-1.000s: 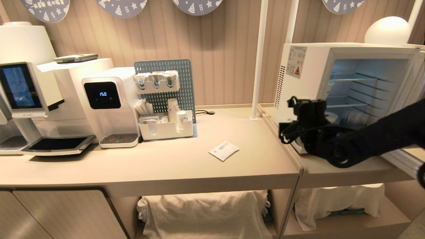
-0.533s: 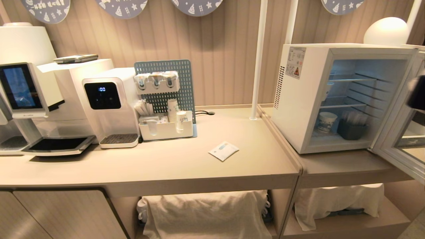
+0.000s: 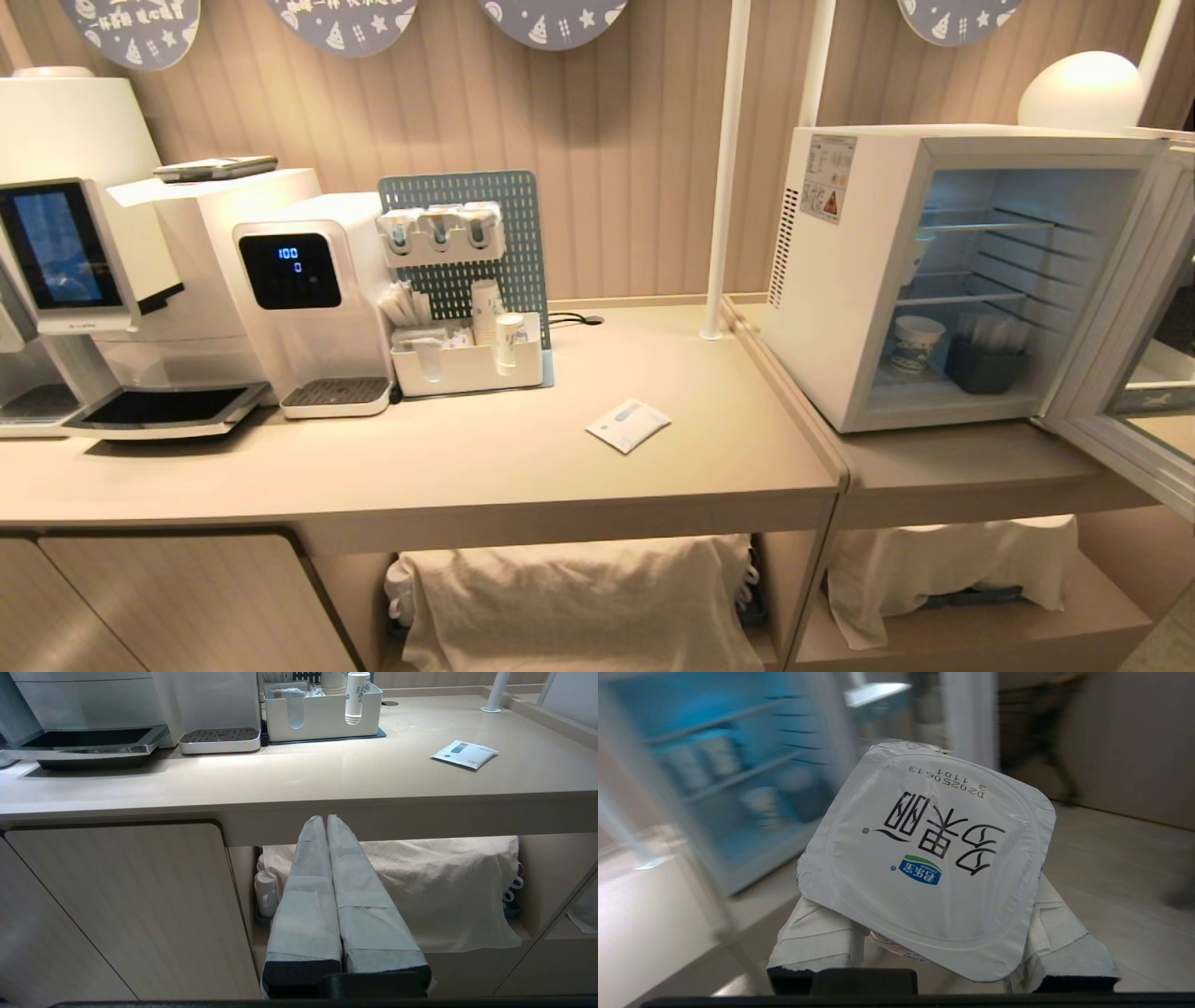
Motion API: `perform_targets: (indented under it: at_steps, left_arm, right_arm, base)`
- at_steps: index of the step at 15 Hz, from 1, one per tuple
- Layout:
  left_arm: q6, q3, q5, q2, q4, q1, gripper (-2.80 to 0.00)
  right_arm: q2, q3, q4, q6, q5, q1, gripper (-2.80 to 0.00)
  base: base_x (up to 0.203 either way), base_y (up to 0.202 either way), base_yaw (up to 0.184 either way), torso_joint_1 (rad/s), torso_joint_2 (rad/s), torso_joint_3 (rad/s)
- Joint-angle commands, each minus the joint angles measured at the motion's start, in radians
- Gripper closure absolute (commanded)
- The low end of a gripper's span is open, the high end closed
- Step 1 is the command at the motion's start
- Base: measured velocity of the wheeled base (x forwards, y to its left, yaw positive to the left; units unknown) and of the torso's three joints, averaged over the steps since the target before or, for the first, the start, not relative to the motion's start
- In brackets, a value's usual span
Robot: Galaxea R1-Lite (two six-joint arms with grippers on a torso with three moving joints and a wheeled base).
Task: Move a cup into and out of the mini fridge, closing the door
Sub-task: Put the yoghurt in the freezer
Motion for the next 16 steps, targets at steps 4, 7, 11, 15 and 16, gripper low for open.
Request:
perform_targets:
  at_steps: [4,7,11,15,16]
  left_arm:
    - [0.000,0.002,0.001,0.002,0.000,0.001,0.00]
    - [0.003,0.002,0.001,0.002,-0.002,0.001,0.00]
    - [0.009,0.001,0.002,0.002,-0.002,0.001,0.00]
    - [0.015,-0.002,0.004,0.002,0.006,0.001,0.00]
    - [0.015,-0.002,0.004,0.002,0.006,0.001,0.00]
  right_arm:
    - [-0.275,0.394,-0.128,0.017,0.645,-0.041,0.00]
    - [-0.271,0.456,-0.036,-0.016,0.773,-0.047,0.00]
    - [-0.271,0.429,0.028,-0.030,0.773,-0.048,0.00]
    - [-0.269,0.429,0.028,-0.030,0.773,-0.048,0.00]
    - [-0.269,0.429,0.028,-0.030,0.773,-0.048,0.00]
  base:
    - [0.000,0.000,0.000,0.000,0.00,0.000]
    - [0.000,0.000,0.000,0.000,0.00,0.000]
    - [0.000,0.000,0.000,0.000,0.00,0.000]
    - [0.000,0.000,0.000,0.000,0.00,0.000]
    - [0.000,0.000,0.000,0.000,0.00,0.000]
